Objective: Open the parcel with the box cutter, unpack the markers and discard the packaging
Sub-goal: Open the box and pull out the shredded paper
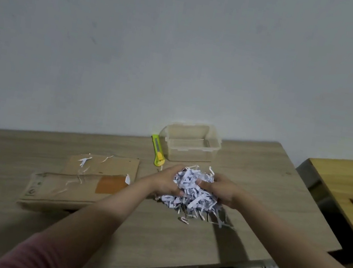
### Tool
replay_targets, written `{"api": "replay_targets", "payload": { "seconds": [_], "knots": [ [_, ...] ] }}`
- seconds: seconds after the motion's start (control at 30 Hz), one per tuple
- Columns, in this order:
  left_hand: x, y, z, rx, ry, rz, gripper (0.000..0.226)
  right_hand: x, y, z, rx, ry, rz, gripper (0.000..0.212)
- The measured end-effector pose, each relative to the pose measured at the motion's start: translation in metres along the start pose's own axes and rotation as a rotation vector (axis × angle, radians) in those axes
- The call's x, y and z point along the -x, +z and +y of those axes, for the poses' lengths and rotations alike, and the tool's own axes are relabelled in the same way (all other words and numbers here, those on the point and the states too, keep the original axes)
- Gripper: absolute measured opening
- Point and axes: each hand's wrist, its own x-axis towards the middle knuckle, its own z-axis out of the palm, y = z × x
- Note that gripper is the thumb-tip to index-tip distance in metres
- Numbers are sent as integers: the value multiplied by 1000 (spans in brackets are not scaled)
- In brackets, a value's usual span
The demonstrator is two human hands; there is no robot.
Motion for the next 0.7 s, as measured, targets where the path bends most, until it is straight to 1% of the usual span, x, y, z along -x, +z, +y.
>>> {"api": "replay_targets", "payload": {
  "seconds": [0.1, 0.2, 0.3, 0.4, 0.47, 0.53, 0.6, 0.7],
  "knots": [
    [1, 3, 2, -146, -7, 16, 95, 0, -2, 5, 80, -61, 21, 41],
    [5, 5, 3, -273, -69, -10, 97, 0, -2, 7, 164, -126, 55, 52],
    [13, 5, 0, -282, -51, -2, 106, 3, 0, 7, 265, -166, 117, 70],
    [23, 0, -1, -232, 11, 14, 110, 9, 4, 3, 273, -216, 133, 73],
    [30, -5, 0, -205, 73, 35, 105, 11, 8, -2, 286, -218, 120, 69],
    [38, -13, 3, -194, 136, 69, 94, 13, 12, -8, 340, -222, 114, 65],
    [46, -21, 5, -198, 178, 107, 85, 14, 15, -14, 375, -231, 97, 65],
    [54, -35, 1, -215, 185, 180, 86, 18, 20, -27, 486, -201, 118, 68]
  ]
}}
